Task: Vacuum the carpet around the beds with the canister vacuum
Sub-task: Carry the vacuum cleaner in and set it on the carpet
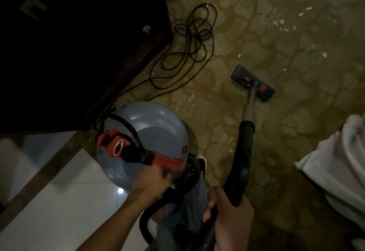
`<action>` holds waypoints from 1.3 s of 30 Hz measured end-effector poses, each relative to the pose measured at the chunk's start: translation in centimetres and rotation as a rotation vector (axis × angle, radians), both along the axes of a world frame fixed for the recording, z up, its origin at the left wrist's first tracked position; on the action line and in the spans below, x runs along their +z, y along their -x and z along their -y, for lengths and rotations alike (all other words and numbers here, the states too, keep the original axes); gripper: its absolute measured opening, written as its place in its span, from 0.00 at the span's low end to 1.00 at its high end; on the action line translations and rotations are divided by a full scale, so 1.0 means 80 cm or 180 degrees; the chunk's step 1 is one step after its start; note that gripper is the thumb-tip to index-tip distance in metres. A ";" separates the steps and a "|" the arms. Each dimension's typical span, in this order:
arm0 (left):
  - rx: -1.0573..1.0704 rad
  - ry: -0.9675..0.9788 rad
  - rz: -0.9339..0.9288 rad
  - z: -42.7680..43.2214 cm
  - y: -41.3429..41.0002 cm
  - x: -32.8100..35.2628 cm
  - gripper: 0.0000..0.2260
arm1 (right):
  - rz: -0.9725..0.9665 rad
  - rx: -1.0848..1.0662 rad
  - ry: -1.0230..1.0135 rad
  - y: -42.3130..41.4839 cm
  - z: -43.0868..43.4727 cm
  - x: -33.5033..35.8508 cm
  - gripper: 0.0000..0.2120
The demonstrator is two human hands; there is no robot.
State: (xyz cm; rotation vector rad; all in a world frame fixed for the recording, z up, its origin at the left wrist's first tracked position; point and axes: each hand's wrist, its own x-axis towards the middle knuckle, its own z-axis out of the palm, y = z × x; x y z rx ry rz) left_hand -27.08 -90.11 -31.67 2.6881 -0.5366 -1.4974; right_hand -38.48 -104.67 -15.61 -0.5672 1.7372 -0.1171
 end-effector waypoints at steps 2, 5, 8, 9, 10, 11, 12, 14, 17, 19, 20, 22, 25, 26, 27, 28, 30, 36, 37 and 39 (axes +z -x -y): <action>-0.0706 0.0227 0.0328 0.027 0.016 0.013 0.10 | -0.0057 -0.0121 -0.0092 0.007 -0.004 0.005 0.05; -0.1809 0.0231 0.0772 0.062 0.028 0.009 0.20 | -0.0117 -0.0271 -0.0121 0.020 -0.006 0.009 0.07; -0.2438 -0.0146 0.0872 0.072 0.024 -0.022 0.33 | -0.0122 -0.0386 -0.0245 0.033 -0.005 0.009 0.05; -0.2565 -0.0229 0.0899 0.074 0.018 -0.031 0.35 | -0.0149 -0.0436 -0.0314 0.038 -0.004 0.007 0.05; -0.2694 -0.0317 0.0921 0.076 0.012 -0.042 0.35 | -0.0158 -0.0487 -0.0339 0.043 -0.004 0.004 0.06; -0.2817 -0.0392 0.0940 0.079 0.007 -0.051 0.36 | -0.0134 -0.0528 -0.0338 0.046 -0.003 0.001 0.06; -0.2937 -0.0438 0.0924 0.085 0.003 -0.057 0.36 | -0.0116 -0.0570 -0.0350 0.048 -0.001 -0.002 0.06; -0.3144 -0.0465 0.0944 0.097 -0.001 -0.063 0.36 | -0.0135 -0.0642 -0.0424 0.047 0.005 -0.011 0.05; -0.3254 -0.0302 0.0932 0.102 -0.001 -0.067 0.31 | -0.0065 -0.0760 -0.0392 0.045 0.010 -0.021 0.04; -0.3246 -0.0096 0.1001 0.097 -0.005 -0.072 0.27 | 0.0023 -0.0774 -0.0394 0.041 0.011 -0.024 0.03; -0.3283 -0.0018 0.1052 0.096 -0.009 -0.073 0.26 | 0.0051 -0.0782 -0.0400 0.037 0.010 -0.026 0.04; -0.3275 0.0250 0.1146 0.090 -0.015 -0.079 0.27 | 0.0012 -0.0816 -0.0414 0.032 0.008 -0.032 0.06; -0.3204 0.0518 0.1084 0.084 -0.018 -0.081 0.29 | -0.0018 -0.0884 -0.0378 0.022 0.007 -0.043 0.07; -0.3194 0.0549 0.1074 0.082 -0.018 -0.082 0.29 | -0.0004 -0.0933 -0.0354 0.020 0.007 -0.046 0.07; -0.3176 0.0537 0.1054 0.080 -0.018 -0.084 0.30 | 0.0019 -0.0979 -0.0294 0.018 0.005 -0.049 0.08; -0.3152 0.0504 0.1036 0.078 -0.019 -0.085 0.30 | 0.0041 -0.1006 -0.0230 0.014 0.004 -0.051 0.10; -0.3135 0.0485 0.1030 0.078 -0.020 -0.088 0.29 | 0.0113 -0.0916 -0.0125 0.011 -0.006 -0.054 0.20; -0.3215 0.0293 0.0880 0.082 -0.024 -0.083 0.30 | 0.0202 -0.0930 -0.0348 0.018 -0.010 -0.062 0.09; -0.3261 0.0104 0.0832 0.085 -0.022 -0.077 0.29 | 0.0282 -0.0875 -0.0413 0.018 -0.009 -0.059 0.09; -0.3219 -0.0118 0.0857 0.090 -0.015 -0.061 0.28 | 0.0476 -0.0792 -0.0481 0.017 -0.007 -0.047 0.08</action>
